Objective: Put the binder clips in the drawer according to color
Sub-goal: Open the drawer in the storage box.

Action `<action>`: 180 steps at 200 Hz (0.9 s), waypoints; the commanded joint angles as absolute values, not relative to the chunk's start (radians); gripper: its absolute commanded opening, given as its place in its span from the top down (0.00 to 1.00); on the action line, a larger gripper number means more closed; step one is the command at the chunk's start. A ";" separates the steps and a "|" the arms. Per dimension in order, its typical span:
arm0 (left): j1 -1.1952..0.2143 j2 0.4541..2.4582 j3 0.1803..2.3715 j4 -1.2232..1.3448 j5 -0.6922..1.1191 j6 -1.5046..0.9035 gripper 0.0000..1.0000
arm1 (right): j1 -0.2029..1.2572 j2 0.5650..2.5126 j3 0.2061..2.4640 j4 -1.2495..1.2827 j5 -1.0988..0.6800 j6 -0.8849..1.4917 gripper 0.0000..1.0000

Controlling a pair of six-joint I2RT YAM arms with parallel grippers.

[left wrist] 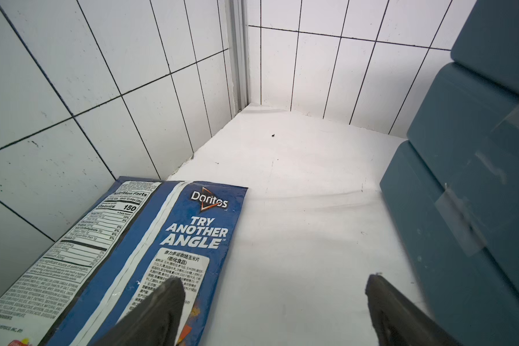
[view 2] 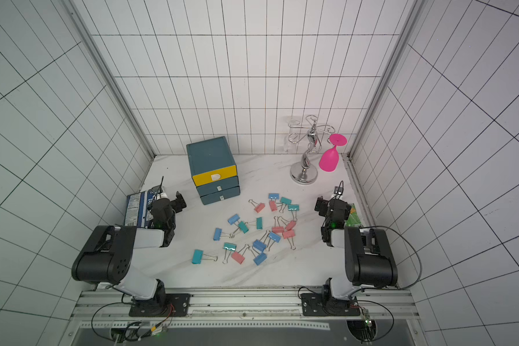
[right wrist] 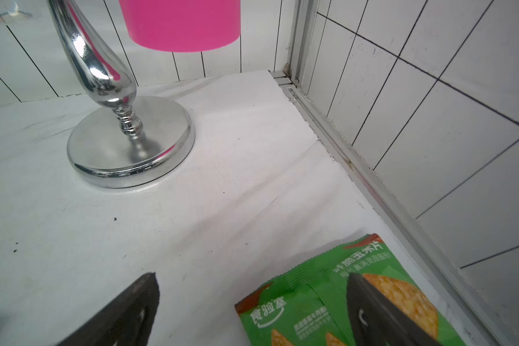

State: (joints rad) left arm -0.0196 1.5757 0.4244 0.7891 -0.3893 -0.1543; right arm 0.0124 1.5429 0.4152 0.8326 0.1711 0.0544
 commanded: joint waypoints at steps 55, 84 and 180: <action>0.013 1.552 0.419 0.818 -0.295 -0.164 0.02 | 0.006 1.540 0.420 0.835 0.144 0.043 0.01; -0.005 1.558 0.431 0.799 -0.337 -0.157 0.02 | 0.005 1.539 0.420 0.834 0.144 0.043 0.01; -0.023 1.496 0.438 0.755 -0.391 -0.147 0.02 | 0.006 1.415 0.545 0.511 0.172 0.056 0.01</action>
